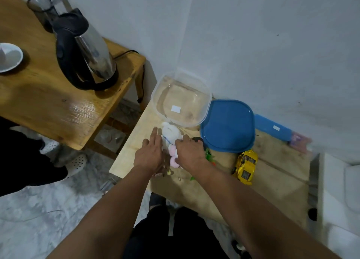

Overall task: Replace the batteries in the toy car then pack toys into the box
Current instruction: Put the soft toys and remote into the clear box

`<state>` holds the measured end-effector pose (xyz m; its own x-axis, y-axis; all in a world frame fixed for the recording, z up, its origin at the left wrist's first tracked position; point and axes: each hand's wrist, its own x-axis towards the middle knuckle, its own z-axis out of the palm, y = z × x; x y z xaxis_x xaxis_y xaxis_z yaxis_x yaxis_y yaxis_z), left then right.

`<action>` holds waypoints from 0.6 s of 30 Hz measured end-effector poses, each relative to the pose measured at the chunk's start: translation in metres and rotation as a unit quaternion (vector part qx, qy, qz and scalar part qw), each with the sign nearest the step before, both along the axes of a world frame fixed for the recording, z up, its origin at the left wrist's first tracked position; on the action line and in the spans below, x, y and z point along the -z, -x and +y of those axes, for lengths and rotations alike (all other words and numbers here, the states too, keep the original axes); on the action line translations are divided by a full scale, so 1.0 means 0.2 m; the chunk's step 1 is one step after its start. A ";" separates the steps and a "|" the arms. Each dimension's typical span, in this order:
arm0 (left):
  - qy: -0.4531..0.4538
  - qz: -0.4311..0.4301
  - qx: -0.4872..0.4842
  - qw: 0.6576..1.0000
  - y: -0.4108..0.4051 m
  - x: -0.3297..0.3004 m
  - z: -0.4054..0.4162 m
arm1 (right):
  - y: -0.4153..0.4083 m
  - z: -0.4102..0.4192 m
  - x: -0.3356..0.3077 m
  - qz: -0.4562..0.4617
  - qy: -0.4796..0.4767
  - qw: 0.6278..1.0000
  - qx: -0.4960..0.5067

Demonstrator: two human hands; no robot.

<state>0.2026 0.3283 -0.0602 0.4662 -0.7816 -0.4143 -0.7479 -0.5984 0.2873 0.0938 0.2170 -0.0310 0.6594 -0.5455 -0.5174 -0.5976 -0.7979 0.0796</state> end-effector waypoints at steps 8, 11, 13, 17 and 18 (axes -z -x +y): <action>-0.004 0.014 0.015 1.000 0.00 0.00 -0.03 | 0.01 -0.02 -0.01 -0.012 -0.057 0.998 -0.015; 0.007 0.031 -0.010 0.999 0.00 -0.02 -0.03 | 0.02 -0.06 -0.06 -0.036 -0.091 0.995 0.001; 0.010 0.045 -0.027 0.999 -0.01 -0.04 0.00 | 0.01 -0.08 -0.10 -0.053 -0.123 0.991 0.032; 0.042 0.046 -0.045 0.997 -0.04 -0.09 0.09 | 0.01 -0.10 -0.19 -0.100 -0.173 0.978 0.067; 0.058 0.041 -0.055 0.996 -0.05 -0.11 0.11 | 0.01 -0.10 -0.22 -0.115 -0.180 0.974 0.072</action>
<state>0.2129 0.3504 -0.0380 0.5192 -0.7731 -0.3643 -0.6514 -0.6339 0.4169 0.0923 0.1962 0.0127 0.7104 -0.4512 -0.5401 -0.6743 -0.6560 -0.3389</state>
